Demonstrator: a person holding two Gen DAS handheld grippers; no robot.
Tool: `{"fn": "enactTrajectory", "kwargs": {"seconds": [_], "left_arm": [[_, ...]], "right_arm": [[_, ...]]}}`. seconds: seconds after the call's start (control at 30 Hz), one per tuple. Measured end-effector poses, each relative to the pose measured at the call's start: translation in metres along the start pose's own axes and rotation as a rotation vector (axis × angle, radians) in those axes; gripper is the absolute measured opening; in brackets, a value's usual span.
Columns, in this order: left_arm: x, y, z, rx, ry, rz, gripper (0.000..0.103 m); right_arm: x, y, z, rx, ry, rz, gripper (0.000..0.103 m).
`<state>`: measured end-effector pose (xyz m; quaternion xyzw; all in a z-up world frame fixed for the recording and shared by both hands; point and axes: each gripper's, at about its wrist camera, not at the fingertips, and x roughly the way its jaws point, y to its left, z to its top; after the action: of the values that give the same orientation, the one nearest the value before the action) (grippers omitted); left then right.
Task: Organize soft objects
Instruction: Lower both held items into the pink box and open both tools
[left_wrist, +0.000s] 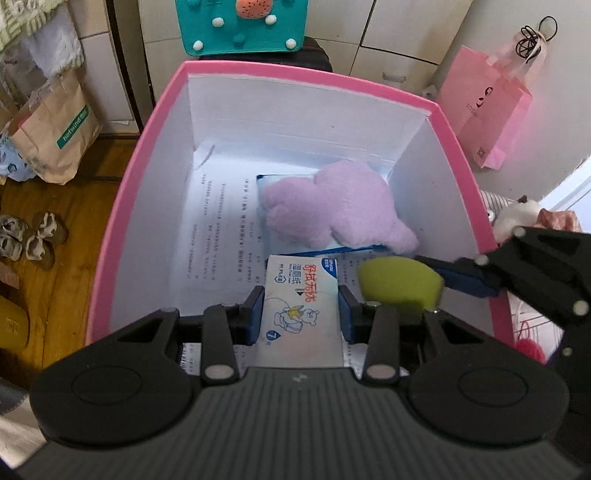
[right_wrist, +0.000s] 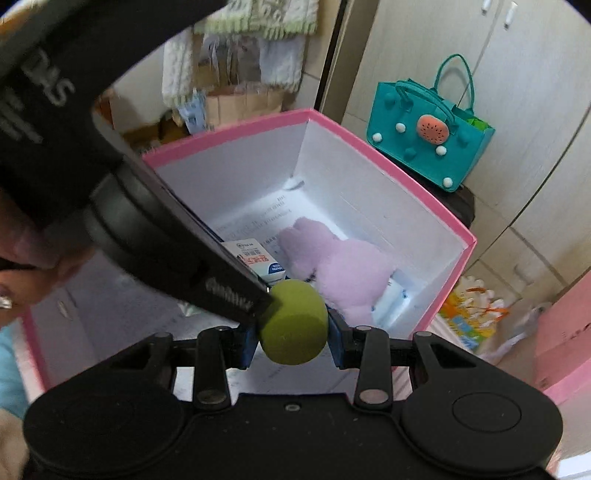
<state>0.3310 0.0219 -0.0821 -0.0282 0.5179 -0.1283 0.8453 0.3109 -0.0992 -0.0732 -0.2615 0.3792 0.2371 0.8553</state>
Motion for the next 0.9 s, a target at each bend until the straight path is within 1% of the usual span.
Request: {"fn": "enactTrajectory", "kwargs": {"seconds": [0.07, 0.13, 0.23, 0.33, 0.4, 0.5, 0.53, 0.6, 0.73, 0.9], "left_arm": [[0.0, -0.001, 0.001, -0.008, 0.003, -0.007, 0.039], [0.001, 0.0, 0.004, -0.018, -0.005, -0.007, 0.039], [0.007, 0.004, 0.01, -0.045, 0.018, -0.021, 0.04], [0.006, 0.004, 0.011, -0.04, 0.003, -0.015, 0.046], [0.001, 0.003, 0.01, -0.028, -0.017, -0.024, 0.047], [-0.015, 0.001, 0.007, 0.018, -0.057, -0.032, 0.047], [-0.022, 0.0, 0.005, 0.036, -0.071, -0.034, 0.047], [-0.035, -0.001, 0.0, 0.068, -0.096, -0.043, 0.047], [-0.069, -0.002, -0.015, 0.127, -0.145, -0.064, 0.048], [-0.107, -0.01, -0.035, 0.212, -0.188, -0.059, 0.051]], "right_arm": [[0.003, 0.0, 0.001, -0.003, 0.013, 0.014, 0.043], [0.004, -0.002, 0.003, 0.001, 0.012, 0.007, 0.043], [0.007, -0.005, 0.005, 0.003, 0.018, 0.006, 0.044], [0.007, -0.006, 0.005, 0.01, 0.018, 0.002, 0.049], [0.004, -0.008, 0.002, 0.027, 0.0, 0.011, 0.052], [-0.005, -0.012, -0.004, 0.064, -0.033, 0.046, 0.053], [-0.016, -0.014, -0.009, 0.102, -0.062, 0.062, 0.053], [-0.021, -0.014, -0.012, 0.115, -0.075, 0.073, 0.053], [-0.047, -0.016, -0.027, 0.174, -0.126, 0.118, 0.053], [-0.078, -0.016, -0.043, 0.237, -0.171, 0.154, 0.053]]}}
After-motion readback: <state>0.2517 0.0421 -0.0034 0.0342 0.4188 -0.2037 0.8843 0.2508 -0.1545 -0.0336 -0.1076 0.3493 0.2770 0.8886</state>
